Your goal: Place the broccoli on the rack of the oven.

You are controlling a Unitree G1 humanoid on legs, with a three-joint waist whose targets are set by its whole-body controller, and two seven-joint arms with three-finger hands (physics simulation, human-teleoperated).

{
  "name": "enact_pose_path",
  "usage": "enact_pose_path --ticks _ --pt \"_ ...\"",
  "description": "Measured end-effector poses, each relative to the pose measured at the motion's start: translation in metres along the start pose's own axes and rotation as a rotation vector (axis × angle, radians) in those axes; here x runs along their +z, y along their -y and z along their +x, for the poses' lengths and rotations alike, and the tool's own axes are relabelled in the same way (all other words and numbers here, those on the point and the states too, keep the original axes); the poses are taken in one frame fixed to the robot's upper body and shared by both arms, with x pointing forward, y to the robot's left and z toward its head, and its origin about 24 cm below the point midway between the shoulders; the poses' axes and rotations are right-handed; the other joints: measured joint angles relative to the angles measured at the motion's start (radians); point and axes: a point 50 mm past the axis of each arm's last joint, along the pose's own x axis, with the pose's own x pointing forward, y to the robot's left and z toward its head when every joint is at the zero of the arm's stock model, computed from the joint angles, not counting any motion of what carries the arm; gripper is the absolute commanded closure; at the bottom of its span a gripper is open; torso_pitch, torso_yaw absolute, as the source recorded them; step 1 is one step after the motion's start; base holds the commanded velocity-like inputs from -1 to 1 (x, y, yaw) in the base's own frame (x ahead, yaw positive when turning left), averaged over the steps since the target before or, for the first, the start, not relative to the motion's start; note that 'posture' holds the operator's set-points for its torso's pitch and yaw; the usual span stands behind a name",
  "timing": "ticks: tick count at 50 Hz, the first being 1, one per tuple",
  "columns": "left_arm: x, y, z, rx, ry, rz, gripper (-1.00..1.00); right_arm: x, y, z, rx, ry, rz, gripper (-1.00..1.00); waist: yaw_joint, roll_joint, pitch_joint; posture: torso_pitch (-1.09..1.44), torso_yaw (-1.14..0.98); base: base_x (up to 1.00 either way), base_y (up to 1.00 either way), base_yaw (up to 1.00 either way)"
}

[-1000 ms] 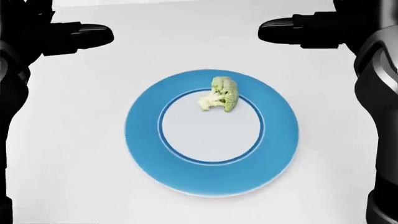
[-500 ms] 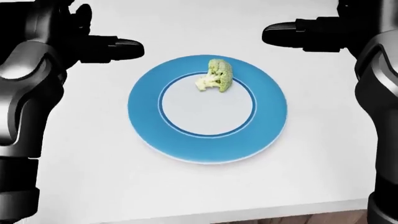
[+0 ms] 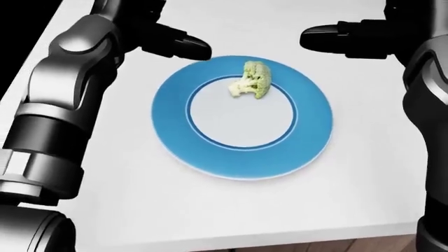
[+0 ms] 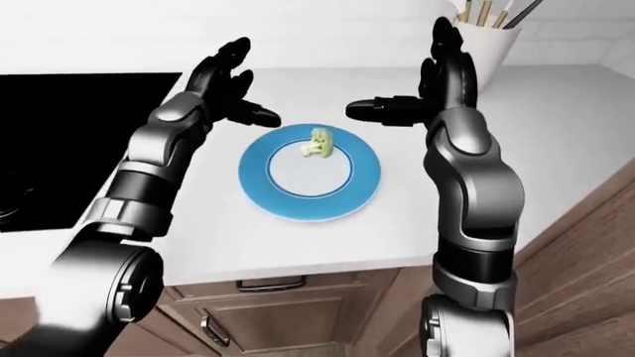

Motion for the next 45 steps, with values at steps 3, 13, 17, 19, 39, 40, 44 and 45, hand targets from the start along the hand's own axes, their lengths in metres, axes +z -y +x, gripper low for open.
enact_pose_path --ticks 3,13,17,19,39,40,44,45 --pt "0.003 0.005 0.001 -0.031 0.006 0.009 -1.00 0.000 0.000 0.000 0.000 -0.002 0.000 -1.00 0.000 0.001 0.001 0.00 0.00 0.00 0.00 0.00" --pt "-0.005 0.019 0.003 -0.108 -0.026 0.050 -1.00 0.002 0.000 -0.001 0.000 0.007 0.002 -1.00 0.000 0.001 0.001 0.00 0.00 0.00 0.00 0.00" --pt "-0.005 0.025 0.002 -0.140 -0.028 0.081 -1.00 0.001 -0.001 0.000 0.002 0.000 0.002 -1.00 0.000 -0.001 0.003 0.00 0.00 0.00 0.00 0.00" --pt "-0.006 0.028 0.003 -0.151 -0.031 0.096 -1.00 0.000 -0.002 0.000 0.005 -0.002 0.002 -1.00 0.000 -0.001 0.003 0.00 0.00 0.00 0.00 0.00" --pt "-0.029 0.050 0.000 -0.229 -0.076 0.150 -0.64 0.004 0.000 -0.001 0.001 0.009 0.004 -1.00 0.001 -0.008 0.007 0.00 0.00 0.00 0.00 0.00" --pt "-0.030 0.051 0.000 -0.232 -0.077 0.154 -0.65 0.004 0.000 -0.001 0.001 0.009 0.004 -1.00 0.001 -0.008 0.007 0.00 0.00 0.00 0.00 0.00" --pt "-0.031 0.054 0.000 -0.241 -0.078 0.164 -0.72 0.004 -0.001 -0.002 0.005 0.010 0.004 -1.00 0.000 -0.008 0.008 0.00 0.00 0.00 0.00 0.00" --pt "-0.032 0.054 0.000 -0.242 -0.077 0.167 -0.72 0.004 -0.001 -0.002 0.005 0.010 0.004 -1.00 0.000 -0.008 0.007 0.00 0.00 0.00 0.00 0.00"
